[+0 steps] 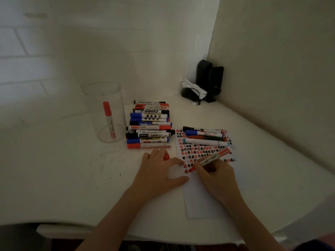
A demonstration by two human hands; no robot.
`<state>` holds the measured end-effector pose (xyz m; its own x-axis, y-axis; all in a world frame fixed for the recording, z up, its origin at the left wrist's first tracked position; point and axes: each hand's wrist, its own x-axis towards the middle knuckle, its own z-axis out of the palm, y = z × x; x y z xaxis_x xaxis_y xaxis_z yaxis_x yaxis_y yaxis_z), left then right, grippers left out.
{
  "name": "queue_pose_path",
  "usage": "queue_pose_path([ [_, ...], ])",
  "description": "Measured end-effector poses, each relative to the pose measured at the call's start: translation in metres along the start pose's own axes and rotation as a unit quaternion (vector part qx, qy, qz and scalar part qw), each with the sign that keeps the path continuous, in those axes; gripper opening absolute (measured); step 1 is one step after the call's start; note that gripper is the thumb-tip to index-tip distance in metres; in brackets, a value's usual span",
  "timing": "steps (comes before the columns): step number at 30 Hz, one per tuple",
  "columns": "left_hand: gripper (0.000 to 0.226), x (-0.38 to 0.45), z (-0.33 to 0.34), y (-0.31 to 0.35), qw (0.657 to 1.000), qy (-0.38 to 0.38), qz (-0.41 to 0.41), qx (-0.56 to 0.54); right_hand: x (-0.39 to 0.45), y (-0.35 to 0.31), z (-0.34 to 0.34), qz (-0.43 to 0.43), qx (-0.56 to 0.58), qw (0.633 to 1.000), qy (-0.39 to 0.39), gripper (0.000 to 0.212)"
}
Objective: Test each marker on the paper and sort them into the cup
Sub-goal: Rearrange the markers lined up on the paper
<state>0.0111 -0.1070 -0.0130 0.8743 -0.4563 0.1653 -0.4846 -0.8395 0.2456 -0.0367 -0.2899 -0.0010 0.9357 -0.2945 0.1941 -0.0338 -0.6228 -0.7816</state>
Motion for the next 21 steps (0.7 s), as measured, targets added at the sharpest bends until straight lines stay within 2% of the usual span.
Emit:
queue_pose_path([
  [12, 0.054, 0.001, 0.000, -0.001, 0.999, 0.011, 0.020, -0.031, 0.002, 0.003, 0.000, 0.032, 0.029, 0.999, 0.022, 0.016],
  [14, 0.035, 0.002, 0.000, -0.002, 0.988, 0.008, -0.010, -0.152, 0.004, 0.006, -0.001, 0.046, 0.069, 0.996, 0.039, 0.020],
  [16, 0.024, 0.002, -0.003, -0.004, 0.955, 0.030, -0.046, -0.290, 0.004, 0.006, -0.003, 0.057, 0.107, 0.992, 0.045, 0.021],
  [18, 0.024, 0.001, -0.011, -0.010, 0.936, 0.026, -0.054, -0.346, 0.004, 0.004, -0.005, 0.071, 0.118, 0.990, 0.035, 0.017],
  [21, 0.030, -0.001, -0.023, -0.025, 0.922, -0.036, -0.060, -0.380, 0.012, -0.009, -0.011, 0.122, 0.147, 0.982, -0.008, 0.018],
])
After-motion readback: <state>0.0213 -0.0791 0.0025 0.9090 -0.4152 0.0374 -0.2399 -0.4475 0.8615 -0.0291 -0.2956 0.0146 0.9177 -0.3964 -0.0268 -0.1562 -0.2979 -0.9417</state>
